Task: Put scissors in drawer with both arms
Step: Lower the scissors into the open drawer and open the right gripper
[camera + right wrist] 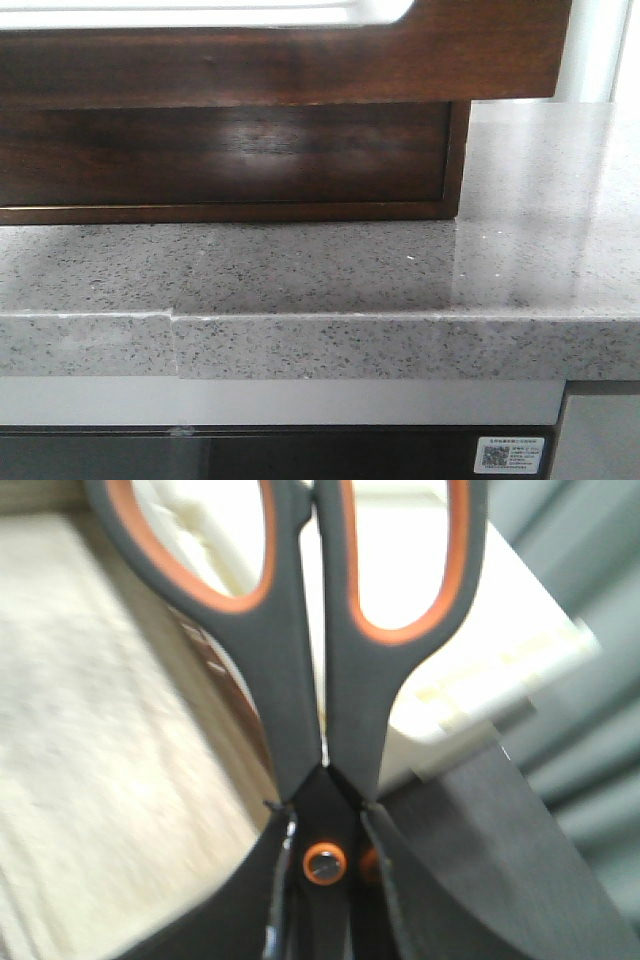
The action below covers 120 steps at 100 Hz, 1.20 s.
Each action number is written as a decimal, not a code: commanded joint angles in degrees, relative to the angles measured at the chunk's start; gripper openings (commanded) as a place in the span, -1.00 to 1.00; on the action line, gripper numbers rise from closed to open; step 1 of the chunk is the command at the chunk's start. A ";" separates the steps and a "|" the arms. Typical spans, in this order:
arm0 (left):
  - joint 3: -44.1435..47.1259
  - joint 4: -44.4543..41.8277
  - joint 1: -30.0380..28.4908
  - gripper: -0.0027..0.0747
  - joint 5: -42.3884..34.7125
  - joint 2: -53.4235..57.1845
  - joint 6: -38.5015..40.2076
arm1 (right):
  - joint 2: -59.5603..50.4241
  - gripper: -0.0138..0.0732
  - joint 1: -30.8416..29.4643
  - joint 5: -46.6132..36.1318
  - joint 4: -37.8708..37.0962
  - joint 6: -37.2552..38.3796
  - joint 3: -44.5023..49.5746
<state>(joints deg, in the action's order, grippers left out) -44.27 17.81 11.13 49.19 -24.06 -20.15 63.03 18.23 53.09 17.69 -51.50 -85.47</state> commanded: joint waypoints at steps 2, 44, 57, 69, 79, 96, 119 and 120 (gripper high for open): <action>-1.87 1.04 0.41 -0.12 -3.99 -0.93 0.57 | 0.53 -0.63 3.98 -5.25 1.23 -3.60 -1.89; -1.87 1.04 0.41 -0.12 -3.99 -0.93 0.57 | 10.83 -0.63 15.59 -8.39 -0.48 -12.63 -1.89; -1.87 1.04 0.41 -0.12 -3.88 -0.93 0.57 | 14.48 -0.63 18.89 -10.62 -5.03 -12.63 -1.89; -1.87 1.04 0.41 -0.12 -3.88 -0.93 0.57 | 17.23 -0.63 19.97 -11.83 -7.18 -12.52 -2.01; -1.87 1.04 0.41 -0.12 -3.88 -0.93 0.57 | 19.31 -0.63 19.86 -11.34 -8.91 -9.86 -3.66; -1.87 1.04 0.41 -0.12 -3.64 -0.93 0.57 | 23.25 -0.63 19.86 -4.70 -14.20 -7.44 -9.04; -1.87 1.04 0.41 -0.12 -3.54 -0.93 0.57 | 27.12 -0.63 19.86 3.04 -16.41 -7.16 -13.62; -1.87 1.04 0.41 -0.12 -3.54 -0.93 0.57 | 27.17 -0.63 19.86 3.26 -16.75 -7.19 -13.73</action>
<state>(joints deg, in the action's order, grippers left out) -44.27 17.81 11.13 49.19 -24.06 -20.15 91.50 38.16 57.42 2.88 -59.00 -96.40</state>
